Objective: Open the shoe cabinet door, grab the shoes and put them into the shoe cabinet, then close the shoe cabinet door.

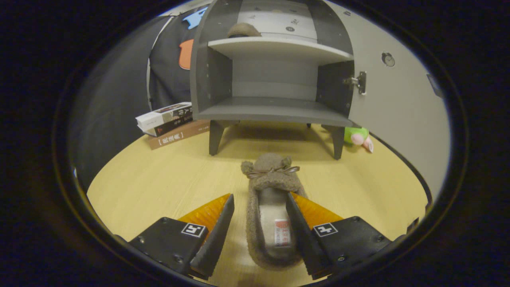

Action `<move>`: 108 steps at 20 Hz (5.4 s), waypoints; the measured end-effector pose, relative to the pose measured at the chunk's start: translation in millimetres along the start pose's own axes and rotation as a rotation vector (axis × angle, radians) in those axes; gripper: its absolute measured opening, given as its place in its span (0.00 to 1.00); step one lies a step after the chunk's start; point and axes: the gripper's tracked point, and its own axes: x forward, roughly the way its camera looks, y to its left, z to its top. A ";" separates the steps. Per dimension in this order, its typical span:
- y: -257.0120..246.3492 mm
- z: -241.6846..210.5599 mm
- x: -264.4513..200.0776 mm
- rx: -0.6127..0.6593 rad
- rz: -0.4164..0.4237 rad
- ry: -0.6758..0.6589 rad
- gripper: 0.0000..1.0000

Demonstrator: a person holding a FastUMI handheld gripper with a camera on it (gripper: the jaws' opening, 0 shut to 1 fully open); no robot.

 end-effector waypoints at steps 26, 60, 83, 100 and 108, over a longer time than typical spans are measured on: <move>-46.6 131.3 -141.0 0.040 0.029 -0.349 0.12; -60.5 484.4 -275.9 -0.104 -0.110 -0.625 0.12; -82.5 475.0 69.2 -0.205 -0.090 -0.198 0.13; -61.9 454.4 -24.3 -0.032 0.021 -0.266 0.83; -18.9 409.2 -193.3 -0.085 0.076 -0.392 0.97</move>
